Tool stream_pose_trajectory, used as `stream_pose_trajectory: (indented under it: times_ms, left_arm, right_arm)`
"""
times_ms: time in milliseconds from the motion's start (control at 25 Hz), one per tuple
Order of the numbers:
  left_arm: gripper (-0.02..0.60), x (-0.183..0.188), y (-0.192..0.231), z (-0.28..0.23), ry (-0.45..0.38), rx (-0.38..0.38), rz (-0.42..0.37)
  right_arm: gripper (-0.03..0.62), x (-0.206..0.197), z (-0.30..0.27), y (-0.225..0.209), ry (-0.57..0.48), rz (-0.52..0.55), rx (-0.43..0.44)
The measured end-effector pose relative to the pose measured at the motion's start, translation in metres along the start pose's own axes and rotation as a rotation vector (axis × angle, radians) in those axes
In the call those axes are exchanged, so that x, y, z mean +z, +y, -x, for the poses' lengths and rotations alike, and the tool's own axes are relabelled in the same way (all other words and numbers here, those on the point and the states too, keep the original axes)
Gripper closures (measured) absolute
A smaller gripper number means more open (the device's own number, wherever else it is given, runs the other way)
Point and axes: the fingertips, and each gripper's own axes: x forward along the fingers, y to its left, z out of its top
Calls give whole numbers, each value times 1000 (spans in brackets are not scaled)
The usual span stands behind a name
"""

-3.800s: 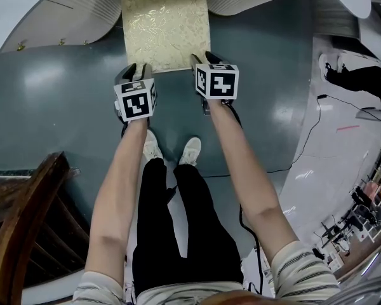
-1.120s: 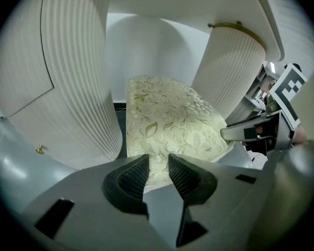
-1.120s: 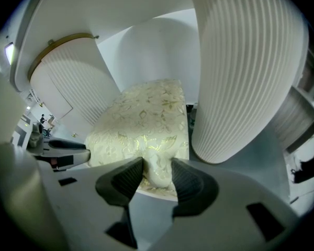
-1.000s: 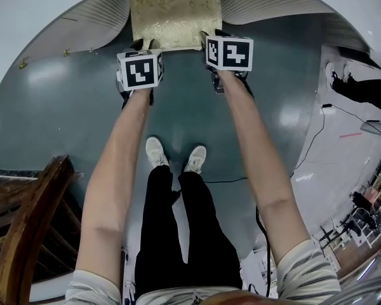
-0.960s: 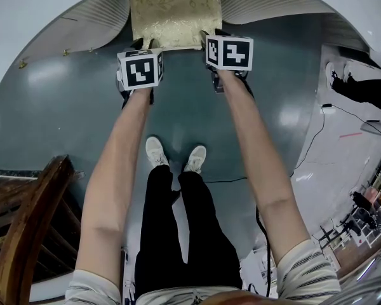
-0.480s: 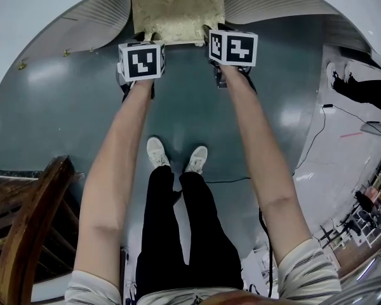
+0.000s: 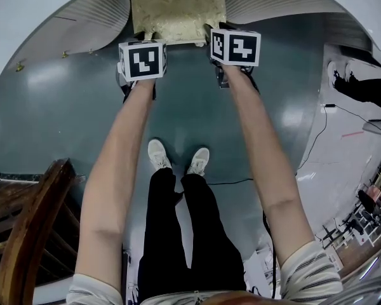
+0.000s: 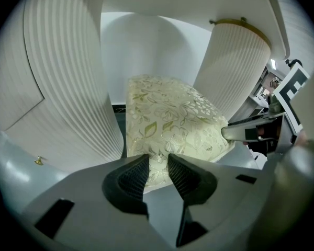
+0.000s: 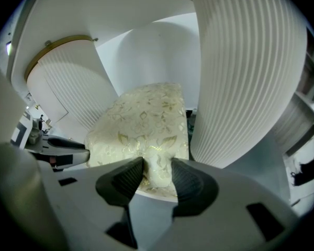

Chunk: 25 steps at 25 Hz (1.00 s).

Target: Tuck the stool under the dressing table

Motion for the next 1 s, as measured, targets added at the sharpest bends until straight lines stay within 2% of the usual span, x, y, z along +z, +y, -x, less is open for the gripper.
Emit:
stream_pose_trajectory:
  times_ms: [120,400,800,920,1000]
  left_arm:
    - [457,-7,-3,-2,20,-3,21]
    - [456,-5,-1,3,-14,9,5]
    - [457,-11,-2,5,-21,4,33]
    - [462,-9,-2,12,-51,8,57]
    - [460,-9,-3,16,-61,5,38]
  right_arm:
    - [416,-1,1,0,-4,0,-2]
    - [416,-4,4,2,-29,-7,-13]
    - [414,-5,9,2,-63,-13,-42]
    - [414,-6,14,1,-88,-29,-49]
    - [410,-5,18,-1,-101,-38,-44]
